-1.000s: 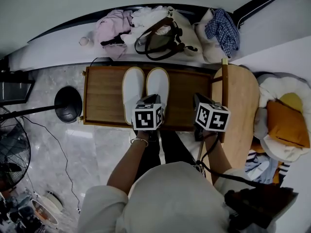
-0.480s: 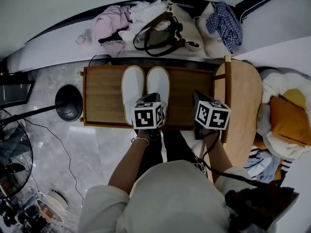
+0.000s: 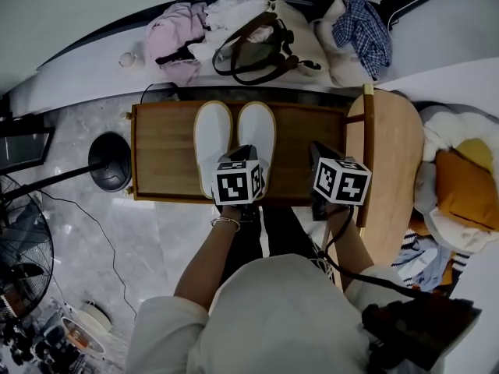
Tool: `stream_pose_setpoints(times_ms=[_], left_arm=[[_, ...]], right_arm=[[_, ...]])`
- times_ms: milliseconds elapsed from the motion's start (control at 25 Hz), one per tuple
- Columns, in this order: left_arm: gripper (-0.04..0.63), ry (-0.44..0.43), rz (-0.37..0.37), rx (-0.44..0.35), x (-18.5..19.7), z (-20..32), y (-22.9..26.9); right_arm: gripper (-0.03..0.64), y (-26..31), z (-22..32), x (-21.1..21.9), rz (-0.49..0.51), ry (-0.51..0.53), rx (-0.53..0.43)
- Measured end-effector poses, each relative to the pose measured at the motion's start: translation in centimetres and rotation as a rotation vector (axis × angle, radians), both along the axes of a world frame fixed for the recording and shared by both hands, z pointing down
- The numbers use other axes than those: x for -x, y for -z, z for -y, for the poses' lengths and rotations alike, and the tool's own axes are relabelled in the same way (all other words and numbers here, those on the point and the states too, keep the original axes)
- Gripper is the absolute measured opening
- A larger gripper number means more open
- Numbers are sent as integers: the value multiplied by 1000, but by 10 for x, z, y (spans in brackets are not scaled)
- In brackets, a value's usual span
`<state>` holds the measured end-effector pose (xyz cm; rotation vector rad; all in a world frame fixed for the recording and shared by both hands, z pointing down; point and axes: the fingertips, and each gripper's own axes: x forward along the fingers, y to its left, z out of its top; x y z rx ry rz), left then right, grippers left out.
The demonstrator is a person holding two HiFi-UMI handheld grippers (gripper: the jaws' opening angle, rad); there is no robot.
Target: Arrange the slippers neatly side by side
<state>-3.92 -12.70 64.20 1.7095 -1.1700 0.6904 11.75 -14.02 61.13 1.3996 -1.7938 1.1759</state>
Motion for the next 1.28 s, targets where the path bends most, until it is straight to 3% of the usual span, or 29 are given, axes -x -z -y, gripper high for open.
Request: stream_pose_setpoints(times_ms=[640, 1280], left_arm=[[26, 23, 19, 6, 8, -2, -4], [31, 28, -39, 1, 3, -3, 1]], right_arm=[[34, -1, -1, 1, 2, 3, 1], [34, 3, -7, -4, 1, 1, -8]])
